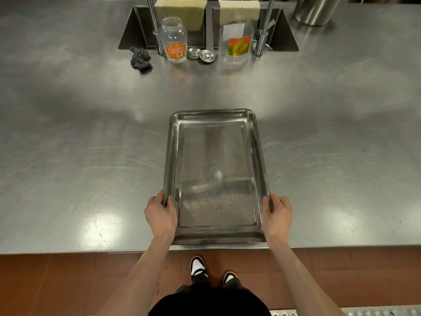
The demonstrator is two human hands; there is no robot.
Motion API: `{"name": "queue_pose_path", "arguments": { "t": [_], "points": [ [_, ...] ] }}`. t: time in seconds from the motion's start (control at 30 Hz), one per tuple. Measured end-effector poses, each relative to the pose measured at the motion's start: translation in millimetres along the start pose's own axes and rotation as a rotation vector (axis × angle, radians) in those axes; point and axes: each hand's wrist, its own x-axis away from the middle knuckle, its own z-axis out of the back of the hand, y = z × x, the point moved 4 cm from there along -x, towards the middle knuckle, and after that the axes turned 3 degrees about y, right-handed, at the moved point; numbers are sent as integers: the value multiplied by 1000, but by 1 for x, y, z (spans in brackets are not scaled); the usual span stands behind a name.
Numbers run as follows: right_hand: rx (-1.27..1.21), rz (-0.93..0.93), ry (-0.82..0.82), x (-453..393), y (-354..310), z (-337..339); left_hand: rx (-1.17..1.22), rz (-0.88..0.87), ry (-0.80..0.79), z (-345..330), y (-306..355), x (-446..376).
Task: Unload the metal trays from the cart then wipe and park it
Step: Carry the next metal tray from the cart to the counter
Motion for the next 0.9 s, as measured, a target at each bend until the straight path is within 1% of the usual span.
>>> {"name": "queue_pose_path", "arguments": {
  "t": [0.1, 0.23, 0.37, 0.5, 0.7, 0.9],
  "points": [
    [-36, -31, -20, 0, 8, -4, -6, -1, -8, -3, -3, 2],
    [-108, -104, -112, 3, 20, -11, 7, 4, -3, -5, -6, 2],
    [-117, -120, -101, 4, 20, -13, 28, 19, 1, -6, -7, 1],
    [-132, -102, -24, 7, 9, -11, 35, 28, -3, -7, -9, 0],
    [-129, -84, -28, 9, 2, -8, 61, 51, -14, -7, -9, 1],
    [-147, -94, -26, 12, 1, -8, 103, 124, -50, -6, -13, -3]
  ]
}}
